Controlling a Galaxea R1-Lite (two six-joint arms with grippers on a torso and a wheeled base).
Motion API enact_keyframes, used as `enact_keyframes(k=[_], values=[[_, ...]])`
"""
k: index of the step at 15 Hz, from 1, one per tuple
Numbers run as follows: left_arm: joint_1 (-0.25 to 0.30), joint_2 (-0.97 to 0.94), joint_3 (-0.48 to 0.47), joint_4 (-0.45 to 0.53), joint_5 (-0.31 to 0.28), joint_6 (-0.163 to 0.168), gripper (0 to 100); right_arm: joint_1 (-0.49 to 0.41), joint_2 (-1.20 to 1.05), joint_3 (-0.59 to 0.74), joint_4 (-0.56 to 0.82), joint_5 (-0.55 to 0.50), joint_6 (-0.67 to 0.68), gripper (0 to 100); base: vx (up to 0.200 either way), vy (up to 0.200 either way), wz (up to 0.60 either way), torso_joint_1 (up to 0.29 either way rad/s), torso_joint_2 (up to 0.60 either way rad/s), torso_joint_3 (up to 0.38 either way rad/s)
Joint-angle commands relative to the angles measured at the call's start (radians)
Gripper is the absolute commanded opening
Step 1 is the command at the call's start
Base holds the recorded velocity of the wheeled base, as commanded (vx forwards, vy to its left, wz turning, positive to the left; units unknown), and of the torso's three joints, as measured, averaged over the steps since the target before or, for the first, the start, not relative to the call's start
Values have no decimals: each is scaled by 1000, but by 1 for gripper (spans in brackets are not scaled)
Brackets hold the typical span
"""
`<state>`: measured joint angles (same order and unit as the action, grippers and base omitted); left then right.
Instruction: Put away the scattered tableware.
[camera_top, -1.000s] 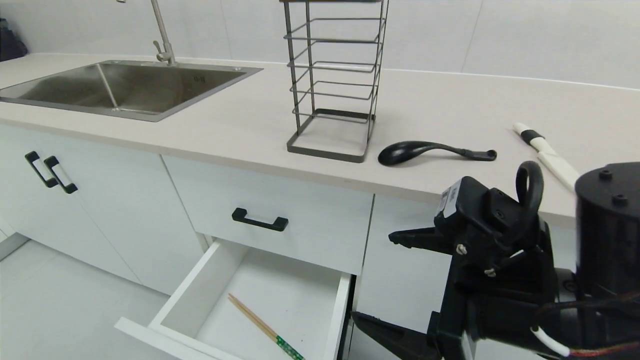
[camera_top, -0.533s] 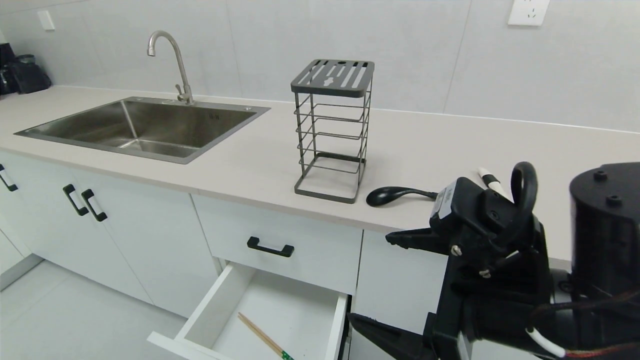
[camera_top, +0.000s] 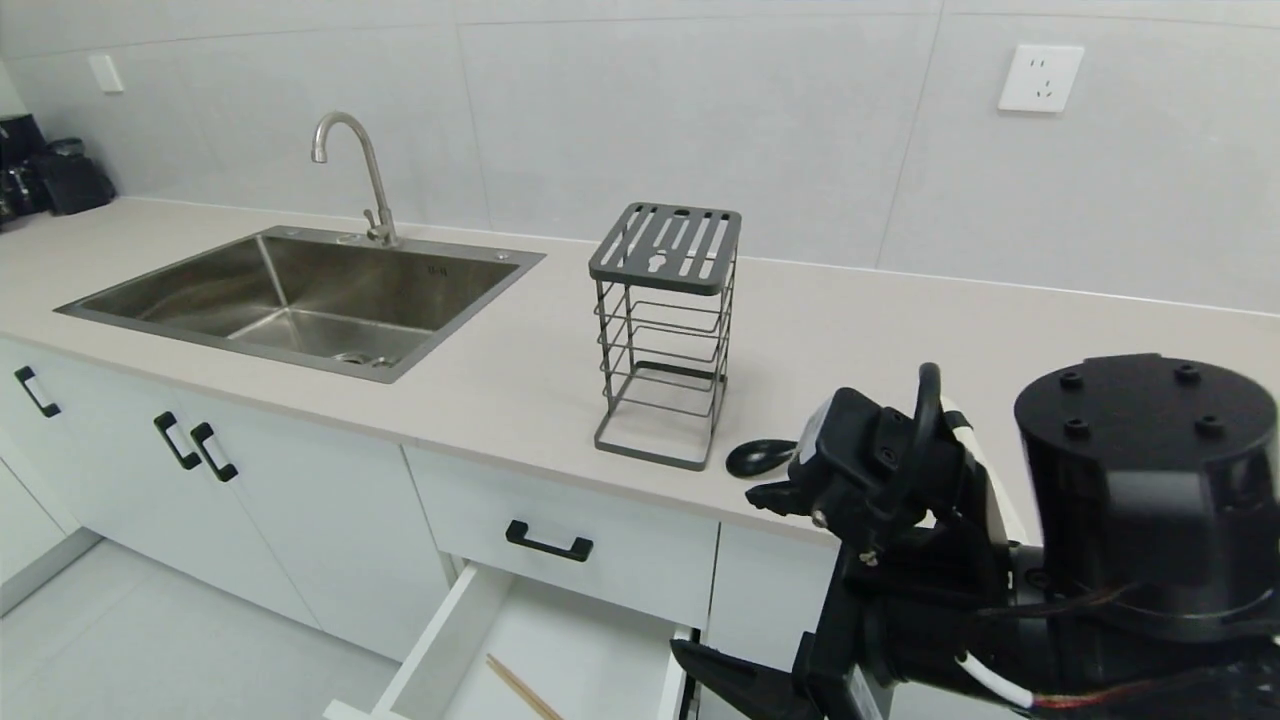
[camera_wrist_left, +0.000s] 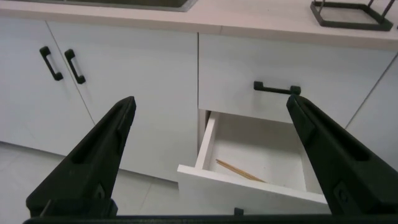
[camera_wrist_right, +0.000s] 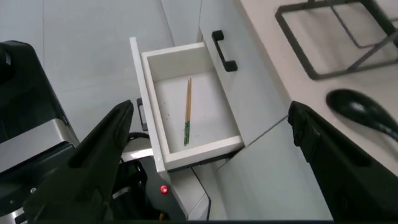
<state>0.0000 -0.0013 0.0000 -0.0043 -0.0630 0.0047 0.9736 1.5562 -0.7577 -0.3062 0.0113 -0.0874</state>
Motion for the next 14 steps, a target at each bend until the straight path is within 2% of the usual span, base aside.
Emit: enact_keyframes(k=[1, 10, 11, 13, 14], values=[[0, 1, 0, 0, 0, 0, 100, -12, 48, -5, -5, 15, -2, 100, 0, 0, 0, 276, -520, -232], [0, 1, 0, 0, 0, 0, 100, -47, 110, 17, -10, 45, 0, 100, 0, 0, 0, 283, -546, -261], [0, 1, 0, 0, 0, 0, 100, -52, 124, 18, -10, 99, -2, 100, 0, 0, 0, 203, -383, -173], [0, 1, 0, 0, 0, 0, 100, -55, 130, 18, -10, 116, 0, 100, 0, 0, 0, 85, -158, -88], [2, 1, 0, 0, 0, 0, 100, -70, 162, 34, -21, 157, 8, 100, 0, 0, 0, 36, -71, -32]])
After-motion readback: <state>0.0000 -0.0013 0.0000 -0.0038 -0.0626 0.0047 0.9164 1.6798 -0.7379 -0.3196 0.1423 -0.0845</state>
